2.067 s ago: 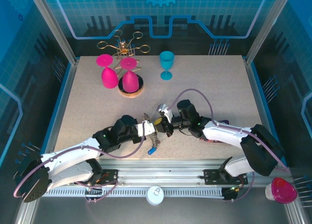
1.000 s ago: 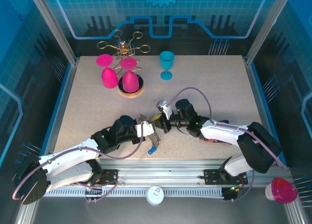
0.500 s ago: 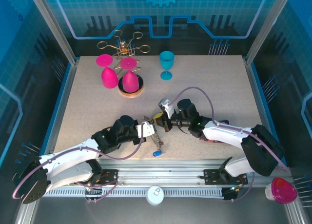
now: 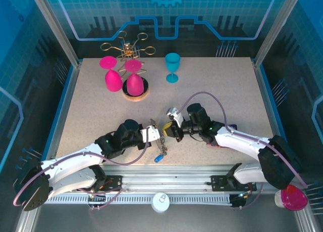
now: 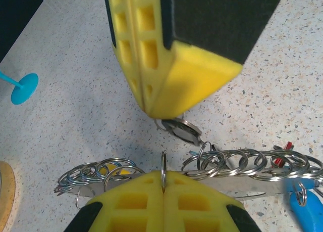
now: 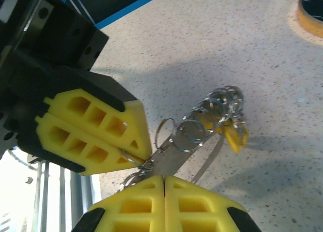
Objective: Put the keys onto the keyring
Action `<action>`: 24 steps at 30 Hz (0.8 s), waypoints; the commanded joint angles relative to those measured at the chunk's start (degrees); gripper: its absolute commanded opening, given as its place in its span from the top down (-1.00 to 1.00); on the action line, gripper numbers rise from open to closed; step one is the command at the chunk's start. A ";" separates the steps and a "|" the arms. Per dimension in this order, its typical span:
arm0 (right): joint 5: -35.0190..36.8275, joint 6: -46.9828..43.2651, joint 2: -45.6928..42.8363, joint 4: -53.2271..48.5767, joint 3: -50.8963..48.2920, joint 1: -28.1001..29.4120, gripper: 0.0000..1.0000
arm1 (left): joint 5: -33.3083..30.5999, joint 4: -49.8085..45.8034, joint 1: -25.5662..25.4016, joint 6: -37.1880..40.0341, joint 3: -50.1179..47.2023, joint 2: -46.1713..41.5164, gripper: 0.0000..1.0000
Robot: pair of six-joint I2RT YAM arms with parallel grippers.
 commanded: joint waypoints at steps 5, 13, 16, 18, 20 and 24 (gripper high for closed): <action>-5.43 0.65 2.51 1.73 2.16 1.04 1.00 | -0.29 1.54 0.38 -1.82 1.50 -0.08 1.00; -4.79 2.66 3.23 6.16 1.84 1.12 1.00 | -0.03 1.51 0.42 -1.98 1.50 0.23 1.00; -4.06 3.29 3.54 7.23 1.78 1.14 1.00 | 0.30 1.49 0.51 -1.97 1.51 0.24 1.00; -3.47 3.57 3.69 7.96 1.72 1.14 1.00 | 0.45 1.49 0.50 -1.90 1.52 0.24 1.00; -2.63 3.57 3.83 7.85 1.82 1.13 1.00 | 0.58 1.43 0.49 -1.90 1.51 0.16 1.00; 0.33 3.48 4.40 7.00 2.07 1.15 1.00 | 1.20 1.75 0.49 -1.95 1.41 -0.08 1.00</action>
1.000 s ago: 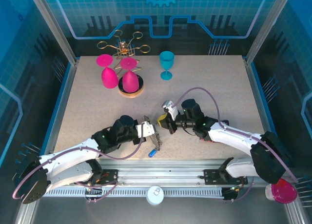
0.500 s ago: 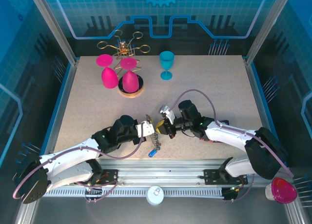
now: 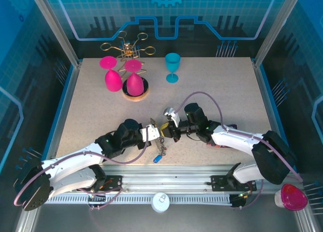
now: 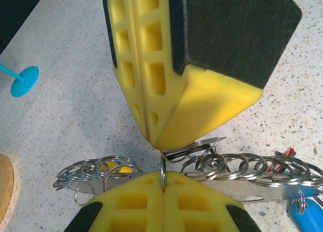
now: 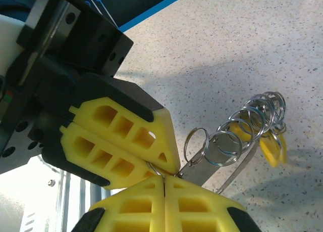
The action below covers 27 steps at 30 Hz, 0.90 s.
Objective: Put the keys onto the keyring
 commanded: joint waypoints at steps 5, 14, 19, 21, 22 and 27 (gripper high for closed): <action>5.88 0.86 1.54 2.10 2.15 0.67 1.00 | 2.32 2.45 0.15 -1.36 1.23 -0.76 1.00; 11.86 3.39 1.49 3.21 2.25 0.67 1.00 | 3.82 1.61 0.25 -0.69 1.06 -0.98 1.00; 13.79 4.54 1.69 4.30 2.38 0.89 1.00 | 4.31 1.23 0.20 -0.32 1.19 -0.74 1.00; 14.73 4.99 1.97 4.70 2.38 1.22 1.00 | 4.51 1.39 0.23 -0.24 1.19 -0.71 1.00; 15.18 5.32 2.23 4.98 2.43 1.32 1.00 | 4.64 1.61 0.24 -0.23 1.15 -0.76 1.00; 15.65 6.12 3.23 6.44 2.35 2.43 1.00 | 4.38 2.04 0.25 -0.32 1.15 -0.68 1.00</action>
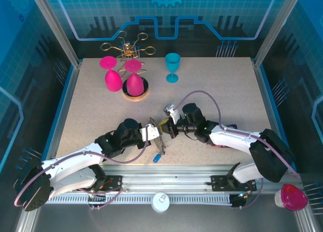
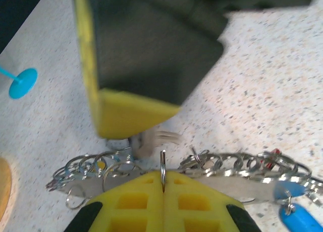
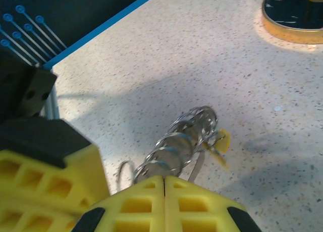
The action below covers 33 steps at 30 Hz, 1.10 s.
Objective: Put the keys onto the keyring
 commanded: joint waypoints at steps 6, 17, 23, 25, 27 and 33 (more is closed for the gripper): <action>1.26 1.08 -1.07 2.90 -0.53 0.58 1.00 | -0.77 1.94 0.16 -1.11 1.20 -0.54 1.00; -10.31 -3.73 -6.49 -8.33 -1.36 -1.60 1.00 | -2.37 1.43 0.17 -3.51 2.02 -0.06 1.00; -13.75 -2.01 -3.05 -5.25 0.06 -1.08 1.00 | -1.39 1.50 0.14 -5.45 2.11 0.41 1.00; -13.54 -1.37 -2.54 -4.54 0.13 -1.22 1.00 | -1.39 1.49 0.16 -5.57 2.04 0.42 1.00; -13.33 -1.08 -2.09 -4.56 0.39 -1.22 1.00 | -1.39 1.67 0.15 -5.76 2.03 0.51 1.00; -10.81 0.47 -1.77 -0.86 -0.07 -1.48 1.00 | -0.41 1.87 0.14 -6.07 1.76 0.60 1.00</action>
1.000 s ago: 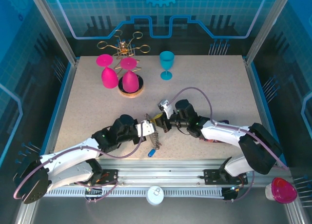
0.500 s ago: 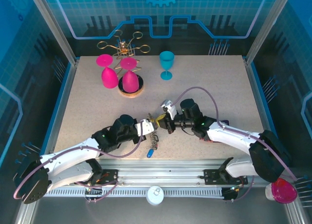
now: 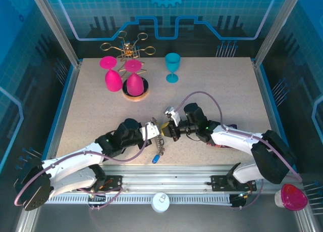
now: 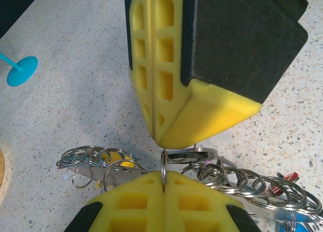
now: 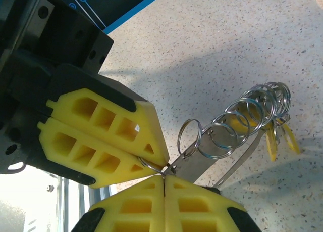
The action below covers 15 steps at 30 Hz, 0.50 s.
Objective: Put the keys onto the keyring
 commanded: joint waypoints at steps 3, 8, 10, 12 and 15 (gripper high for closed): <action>0.42 1.82 0.72 3.98 0.74 -0.30 1.00 | 1.59 1.55 0.17 -1.27 1.65 0.12 1.00; 2.02 1.82 1.37 3.73 0.89 -0.33 1.00 | 2.36 2.02 0.21 -1.18 1.52 -0.19 1.00; 3.08 1.88 1.66 3.65 0.91 -0.28 1.00 | 3.00 2.32 0.21 -1.27 1.38 -0.21 1.00; 4.14 2.16 1.65 4.05 0.81 -0.35 1.00 | 3.45 2.59 0.20 -1.35 1.37 -0.28 1.00; 5.86 2.41 1.73 4.07 0.90 -0.32 1.00 | 4.01 2.81 0.19 -1.27 1.34 -0.22 1.00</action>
